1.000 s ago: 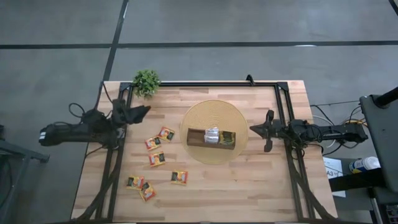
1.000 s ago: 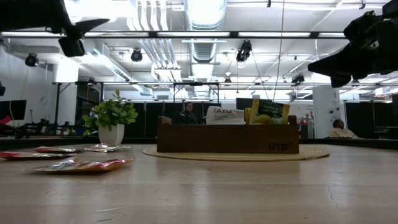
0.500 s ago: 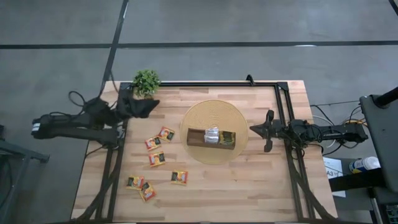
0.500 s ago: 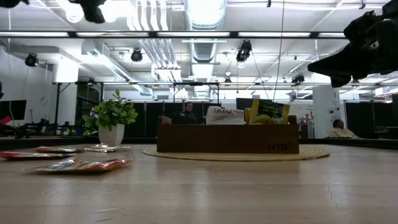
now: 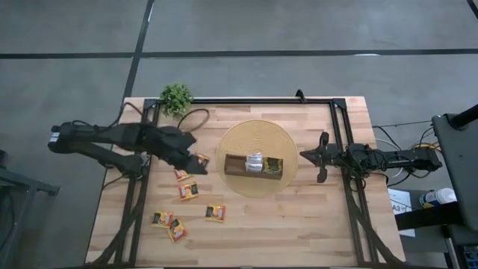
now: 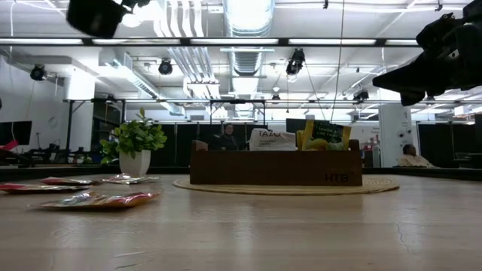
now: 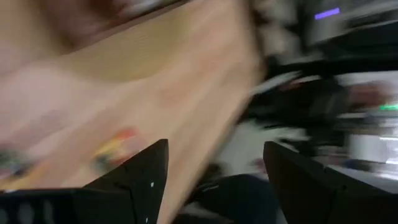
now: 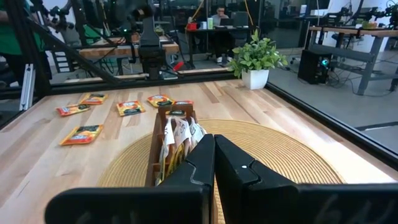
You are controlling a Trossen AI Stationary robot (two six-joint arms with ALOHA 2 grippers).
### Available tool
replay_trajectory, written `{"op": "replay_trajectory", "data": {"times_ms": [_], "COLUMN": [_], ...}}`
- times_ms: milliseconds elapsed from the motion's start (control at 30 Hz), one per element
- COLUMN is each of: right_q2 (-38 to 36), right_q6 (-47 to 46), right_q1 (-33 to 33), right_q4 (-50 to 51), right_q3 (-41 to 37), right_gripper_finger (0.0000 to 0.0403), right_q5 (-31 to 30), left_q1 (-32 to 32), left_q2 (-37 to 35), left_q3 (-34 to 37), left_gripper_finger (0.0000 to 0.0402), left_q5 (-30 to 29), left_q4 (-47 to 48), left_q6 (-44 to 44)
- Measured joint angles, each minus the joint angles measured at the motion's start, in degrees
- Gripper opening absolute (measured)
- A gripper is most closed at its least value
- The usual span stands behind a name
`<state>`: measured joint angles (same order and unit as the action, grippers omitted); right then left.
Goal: Pick & Place Tea
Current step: Put the orange tea bag into the left section of the wooden organizer
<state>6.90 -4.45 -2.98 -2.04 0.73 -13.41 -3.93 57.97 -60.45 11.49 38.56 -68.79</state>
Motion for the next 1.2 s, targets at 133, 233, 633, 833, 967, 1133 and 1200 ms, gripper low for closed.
{"op": "replay_trajectory", "data": {"times_ms": [133, 233, 633, 833, 967, 1133, 1200], "right_q2": [0.0, 0.1, 0.1, 0.1, 0.1, 0.1, 0.1], "right_q6": [0.0, 0.0, 0.0, 0.0, 0.0, 0.0, 0.0], "right_q1": [0.0, 0.0, 0.0, 0.0, 0.0, 0.0, 0.0], "right_q4": [0.0, 0.0, 0.0, 0.0, 0.0, 0.0, 0.0], "right_q3": [0.0, 0.0, 0.0, 0.0, 0.0, 0.0, 0.0], "right_gripper_finger": [0.0009, 0.0009, 0.0009, 0.0009, 0.0009, 0.0009, 0.0009], "right_q5": [0.0, 0.0, 0.0, 0.0, 0.0, 0.0, 0.0], "left_q1": [-0.4, -0.4, 3.0, 9.5, 13.5, 19.6, 22.1], "left_q2": [0.9, 0.1, -0.5, 1.3, 3.4, 7.8, 9.8], "left_q3": [-4.4, -5.2, -2.7, 1.5, 3.4, 3.5, 3.6], "left_gripper_finger": [0.0257, 0.0257, 0.0257, 0.0257, 0.0257, 0.0257, 0.0257], "left_q5": [-4.7, -5.9, -12.5, -8.5, -6.5, -0.1, 0.6], "left_q4": [11.6, 17.3, 27.8, 26.2, 19.0, 17.6, 18.8], "left_q6": [0.8, -1.5, -9.3, -7.9, 1.2, 10.3, 11.1]}}
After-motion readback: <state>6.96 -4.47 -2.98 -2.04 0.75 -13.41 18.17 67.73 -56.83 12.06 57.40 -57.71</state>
